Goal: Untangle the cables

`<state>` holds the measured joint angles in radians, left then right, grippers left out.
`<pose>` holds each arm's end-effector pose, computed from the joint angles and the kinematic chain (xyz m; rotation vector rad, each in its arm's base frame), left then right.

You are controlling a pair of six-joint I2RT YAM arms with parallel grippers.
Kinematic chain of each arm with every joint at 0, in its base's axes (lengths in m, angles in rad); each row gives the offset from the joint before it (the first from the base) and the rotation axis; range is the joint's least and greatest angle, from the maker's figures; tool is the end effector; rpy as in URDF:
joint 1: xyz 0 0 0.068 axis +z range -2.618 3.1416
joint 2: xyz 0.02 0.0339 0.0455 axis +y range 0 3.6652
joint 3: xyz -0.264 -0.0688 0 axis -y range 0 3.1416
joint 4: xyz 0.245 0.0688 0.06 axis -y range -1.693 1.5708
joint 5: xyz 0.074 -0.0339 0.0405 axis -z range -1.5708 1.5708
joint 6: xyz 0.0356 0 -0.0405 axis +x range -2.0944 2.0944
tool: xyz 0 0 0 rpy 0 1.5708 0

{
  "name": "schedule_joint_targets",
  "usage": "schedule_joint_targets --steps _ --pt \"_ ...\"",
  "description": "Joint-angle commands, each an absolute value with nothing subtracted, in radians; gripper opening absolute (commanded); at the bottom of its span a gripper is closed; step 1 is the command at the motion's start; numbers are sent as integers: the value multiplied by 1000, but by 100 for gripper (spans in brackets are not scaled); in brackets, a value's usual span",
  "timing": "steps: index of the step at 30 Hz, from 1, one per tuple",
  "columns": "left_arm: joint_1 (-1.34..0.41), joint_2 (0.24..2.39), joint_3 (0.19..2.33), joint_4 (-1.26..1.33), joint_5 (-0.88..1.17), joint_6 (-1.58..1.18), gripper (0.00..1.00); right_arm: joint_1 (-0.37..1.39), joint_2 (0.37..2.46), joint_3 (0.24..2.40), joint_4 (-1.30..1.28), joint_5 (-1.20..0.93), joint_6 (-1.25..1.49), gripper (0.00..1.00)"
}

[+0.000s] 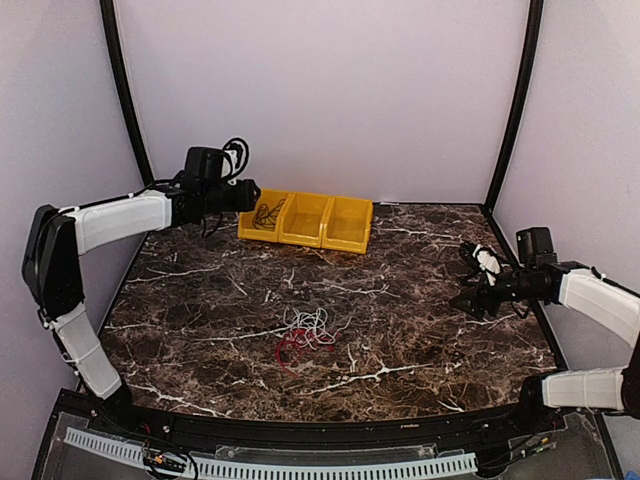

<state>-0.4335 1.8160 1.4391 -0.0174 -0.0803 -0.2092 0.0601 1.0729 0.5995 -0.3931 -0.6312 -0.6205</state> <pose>0.3960 -0.1802 0.2932 0.1688 1.9723 -0.3415 0.2042 0.0333 0.2089 -1.0107 2.0415 0.4799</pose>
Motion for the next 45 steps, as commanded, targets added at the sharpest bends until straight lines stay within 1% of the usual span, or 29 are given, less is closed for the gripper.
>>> schedule_joint_targets --steps 1,4,8,11,16,20,23,27,32,35,39,45 --pt "-517 1587 1210 58 -85 -208 51 71 1065 623 -374 -632 -629 73" --pt "-611 1501 1043 135 -13 -229 49 88 1078 627 -365 -622 -626 72" --pt "-732 1424 894 184 29 -239 45 139 1097 637 -354 -592 -625 72" --pt "-791 1396 840 169 22 -271 43 195 1115 666 -358 -551 -624 70" --pt "-846 1359 748 174 15 -332 44 280 1151 752 -412 -596 -633 65" --pt "-848 1361 727 123 -54 -450 46 415 1249 892 -507 -548 -683 62" --pt "-847 1377 700 180 -9 -557 47 508 1350 1015 -564 -516 -702 60" --pt "-848 1424 706 205 -3 -718 47 597 1443 1110 -552 -529 -695 58" --pt "-848 1495 732 201 -3 -863 42 711 1558 1182 -536 -525 -677 56" --pt "-848 1540 763 193 51 -909 38 772 1597 1196 -546 -478 -673 55" --pt "-848 1602 818 157 82 -919 36 807 1584 1164 -528 -461 -665 56" --pt "-847 1650 851 183 102 -937 36 811 1552 1132 -509 -481 -654 57"
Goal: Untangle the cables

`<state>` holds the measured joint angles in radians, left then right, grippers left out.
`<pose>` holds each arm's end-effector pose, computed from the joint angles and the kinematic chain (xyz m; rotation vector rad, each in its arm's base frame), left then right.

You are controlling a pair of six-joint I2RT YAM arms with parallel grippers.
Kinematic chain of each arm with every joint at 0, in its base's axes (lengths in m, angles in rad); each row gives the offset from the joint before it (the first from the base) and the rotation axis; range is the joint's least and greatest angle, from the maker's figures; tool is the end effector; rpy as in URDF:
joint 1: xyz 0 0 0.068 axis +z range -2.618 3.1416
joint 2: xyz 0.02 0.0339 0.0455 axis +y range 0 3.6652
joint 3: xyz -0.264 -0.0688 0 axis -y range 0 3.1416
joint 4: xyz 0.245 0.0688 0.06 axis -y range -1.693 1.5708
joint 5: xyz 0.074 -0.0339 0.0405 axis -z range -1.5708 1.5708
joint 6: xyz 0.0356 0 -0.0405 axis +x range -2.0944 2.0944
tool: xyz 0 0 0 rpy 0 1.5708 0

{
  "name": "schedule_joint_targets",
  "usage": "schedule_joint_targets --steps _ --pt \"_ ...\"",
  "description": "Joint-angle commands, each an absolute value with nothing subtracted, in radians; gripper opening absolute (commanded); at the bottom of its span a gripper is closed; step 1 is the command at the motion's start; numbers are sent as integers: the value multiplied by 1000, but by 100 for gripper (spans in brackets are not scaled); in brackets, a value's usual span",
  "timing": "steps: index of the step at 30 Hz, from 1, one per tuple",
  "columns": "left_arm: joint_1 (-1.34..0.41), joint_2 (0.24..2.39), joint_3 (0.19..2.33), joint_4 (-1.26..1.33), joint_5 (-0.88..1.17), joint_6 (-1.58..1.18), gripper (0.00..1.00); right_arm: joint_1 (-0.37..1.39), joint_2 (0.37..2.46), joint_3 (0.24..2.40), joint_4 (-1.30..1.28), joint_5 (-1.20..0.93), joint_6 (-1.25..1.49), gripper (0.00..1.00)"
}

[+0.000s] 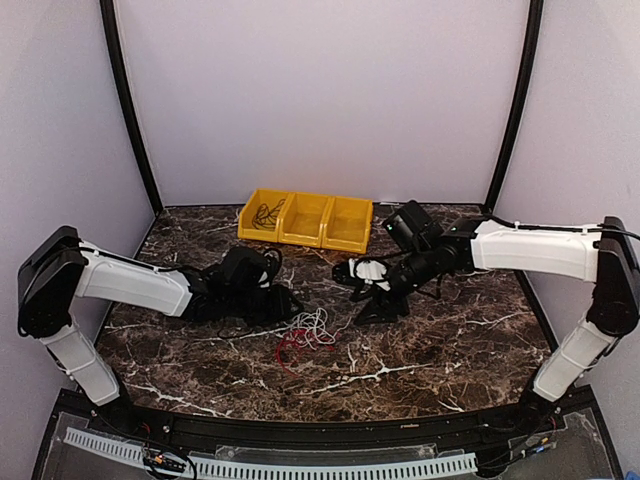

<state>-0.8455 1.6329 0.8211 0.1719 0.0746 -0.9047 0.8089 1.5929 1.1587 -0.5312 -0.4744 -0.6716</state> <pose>0.2211 -0.2535 0.1751 -0.0262 2.4168 -0.9895 0.2184 0.2525 0.2419 -1.8224 1.7155 0.6554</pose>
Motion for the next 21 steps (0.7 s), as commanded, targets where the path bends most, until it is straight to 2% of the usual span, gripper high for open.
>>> schedule_joint_targets --steps 1,6,9,13,15,21 --pt "-848 1656 859 185 106 -939 36 812 1547 1124 -504 -485 -651 57" --pt "-847 1718 913 140 129 -934 28 822 1535 1106 -492 -477 -656 57" --pt "-848 1718 921 145 137 -936 14 829 1529 1091 -474 -468 -657 57" --pt "-848 1675 926 121 106 -925 3 838 1530 1073 -428 -447 -646 57" --pt "-847 1637 926 94 79 -914 0 843 1530 1080 -409 -442 -642 57" --pt "-848 1491 874 38 -12 -897 0 861 1601 1189 -350 -495 -568 58"
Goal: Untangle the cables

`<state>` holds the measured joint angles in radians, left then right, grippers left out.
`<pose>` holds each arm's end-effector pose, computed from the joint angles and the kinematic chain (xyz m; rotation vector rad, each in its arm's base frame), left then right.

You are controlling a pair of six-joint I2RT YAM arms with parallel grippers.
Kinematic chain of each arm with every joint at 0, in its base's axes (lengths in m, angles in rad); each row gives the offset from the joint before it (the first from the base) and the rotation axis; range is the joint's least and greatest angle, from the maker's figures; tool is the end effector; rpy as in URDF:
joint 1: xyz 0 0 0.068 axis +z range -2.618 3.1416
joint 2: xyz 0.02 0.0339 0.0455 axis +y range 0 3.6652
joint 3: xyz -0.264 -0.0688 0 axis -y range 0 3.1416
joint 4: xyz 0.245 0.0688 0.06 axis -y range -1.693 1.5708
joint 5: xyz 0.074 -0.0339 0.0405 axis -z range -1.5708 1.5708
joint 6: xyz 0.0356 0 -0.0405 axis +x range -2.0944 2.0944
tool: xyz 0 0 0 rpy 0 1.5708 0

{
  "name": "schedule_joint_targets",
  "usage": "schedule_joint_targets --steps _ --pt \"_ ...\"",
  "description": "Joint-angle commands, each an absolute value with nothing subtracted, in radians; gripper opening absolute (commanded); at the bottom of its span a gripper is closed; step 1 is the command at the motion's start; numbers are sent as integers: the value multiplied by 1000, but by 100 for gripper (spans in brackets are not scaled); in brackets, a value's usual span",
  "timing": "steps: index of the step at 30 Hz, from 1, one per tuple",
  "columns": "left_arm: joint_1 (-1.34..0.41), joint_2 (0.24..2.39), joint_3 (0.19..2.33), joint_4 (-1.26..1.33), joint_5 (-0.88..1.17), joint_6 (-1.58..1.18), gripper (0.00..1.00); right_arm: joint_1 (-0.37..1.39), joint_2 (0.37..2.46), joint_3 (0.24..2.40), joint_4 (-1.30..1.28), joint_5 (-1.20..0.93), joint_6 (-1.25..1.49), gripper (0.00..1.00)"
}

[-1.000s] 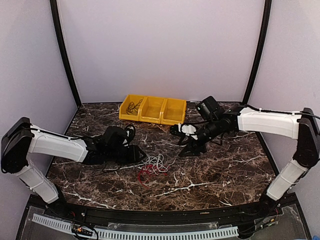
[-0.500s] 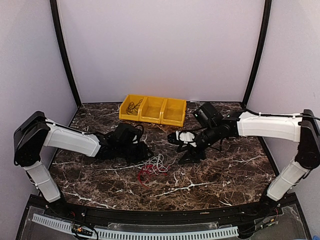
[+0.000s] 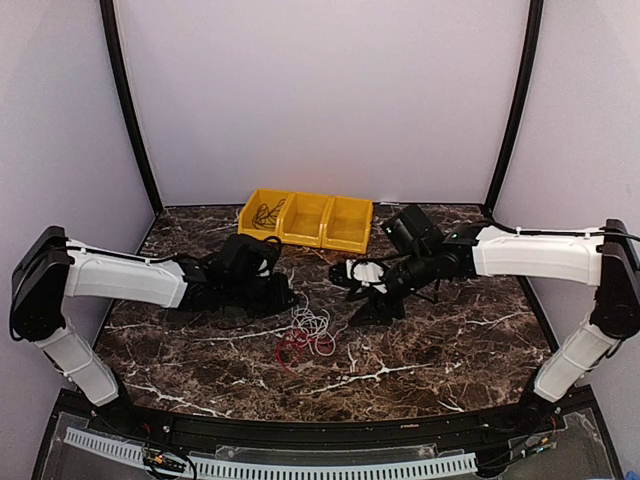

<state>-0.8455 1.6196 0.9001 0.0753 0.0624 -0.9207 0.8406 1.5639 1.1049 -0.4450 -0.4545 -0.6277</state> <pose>0.2267 -0.2591 0.1951 -0.0533 2.4192 -0.9819 0.2084 0.2563 0.2395 -1.7875 1.6879 0.6537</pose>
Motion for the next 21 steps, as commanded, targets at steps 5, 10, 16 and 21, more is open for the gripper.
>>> schedule_joint_targets --steps 5,10,16,21 --pt "-848 1401 811 58 -38 -924 0 903 1693 1240 -240 -510 -491 58" --pt "-847 1329 779 66 -56 -944 0 931 1761 1228 -86 -490 -375 53" --pt "-848 1296 765 52 -87 -955 0 948 1845 1224 26 -516 -304 47" --pt "-848 1299 752 68 -87 -968 0 969 1932 1250 62 -511 -290 53"
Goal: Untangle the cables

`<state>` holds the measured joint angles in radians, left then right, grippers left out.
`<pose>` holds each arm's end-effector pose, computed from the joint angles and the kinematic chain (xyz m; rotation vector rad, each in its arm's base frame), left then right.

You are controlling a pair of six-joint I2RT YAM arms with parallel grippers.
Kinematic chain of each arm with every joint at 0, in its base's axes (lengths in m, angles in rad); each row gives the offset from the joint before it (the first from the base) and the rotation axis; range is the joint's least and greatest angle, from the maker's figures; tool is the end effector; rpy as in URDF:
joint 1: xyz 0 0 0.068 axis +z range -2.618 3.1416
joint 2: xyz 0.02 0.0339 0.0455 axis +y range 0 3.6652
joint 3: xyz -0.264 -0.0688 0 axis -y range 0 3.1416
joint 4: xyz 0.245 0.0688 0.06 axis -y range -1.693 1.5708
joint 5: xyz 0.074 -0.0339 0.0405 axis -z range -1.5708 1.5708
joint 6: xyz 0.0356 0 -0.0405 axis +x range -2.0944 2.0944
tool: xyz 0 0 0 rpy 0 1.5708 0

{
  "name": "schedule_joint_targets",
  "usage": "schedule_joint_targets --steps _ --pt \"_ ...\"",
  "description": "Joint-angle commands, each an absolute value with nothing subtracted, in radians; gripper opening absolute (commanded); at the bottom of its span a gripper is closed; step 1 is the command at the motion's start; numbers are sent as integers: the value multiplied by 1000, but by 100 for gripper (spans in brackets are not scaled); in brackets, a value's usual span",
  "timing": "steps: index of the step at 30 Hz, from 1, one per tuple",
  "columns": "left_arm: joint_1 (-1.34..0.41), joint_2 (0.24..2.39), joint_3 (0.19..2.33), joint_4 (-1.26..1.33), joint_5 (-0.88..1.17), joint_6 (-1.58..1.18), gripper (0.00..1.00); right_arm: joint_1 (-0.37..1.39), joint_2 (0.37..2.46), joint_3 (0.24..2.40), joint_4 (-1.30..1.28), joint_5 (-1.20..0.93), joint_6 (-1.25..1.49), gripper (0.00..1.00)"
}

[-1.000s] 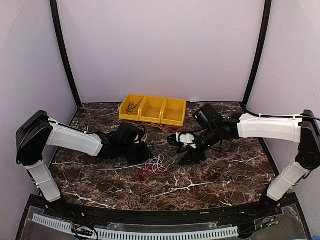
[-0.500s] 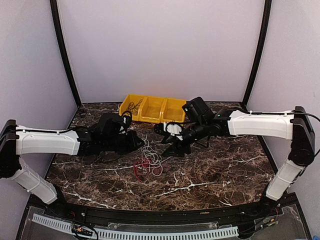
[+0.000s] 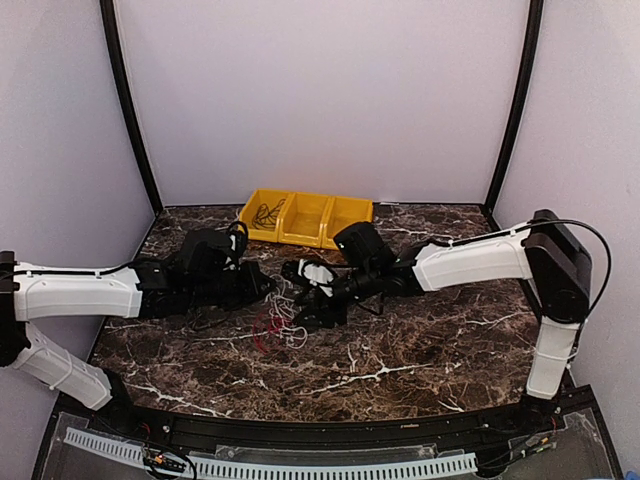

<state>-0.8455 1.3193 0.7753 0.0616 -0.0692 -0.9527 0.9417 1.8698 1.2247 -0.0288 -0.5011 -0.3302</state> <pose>0.1955 -0.2169 0.2429 -0.1654 2.2143 -1.0037 0.2285 0.3431 0.2008 -1.5798 1.6673 0.8865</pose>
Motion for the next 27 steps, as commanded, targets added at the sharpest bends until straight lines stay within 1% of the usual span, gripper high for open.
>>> schedule_joint_targets --steps 1,8,11,13,17,22,27 --pt "-848 1303 747 76 -87 -973 0 972 1952 1259 69 -510 -287 53" --pt "-848 1324 772 83 -78 -982 0 989 2094 1294 128 -488 -256 59" --pt "-847 1292 783 67 -102 -975 0 995 2136 1307 116 -473 -232 51" --pt "-848 1262 811 31 -130 -955 0 995 2147 1305 114 -485 -222 42" --pt "-848 1181 921 -55 -198 -882 0 996 2159 1292 104 -497 -209 32" --pt "-848 1044 1056 -110 -301 -750 0 996 2154 1262 110 -503 -199 31" --pt "-847 996 1246 -197 -373 -619 0 995 2152 1256 97 -499 -203 31"
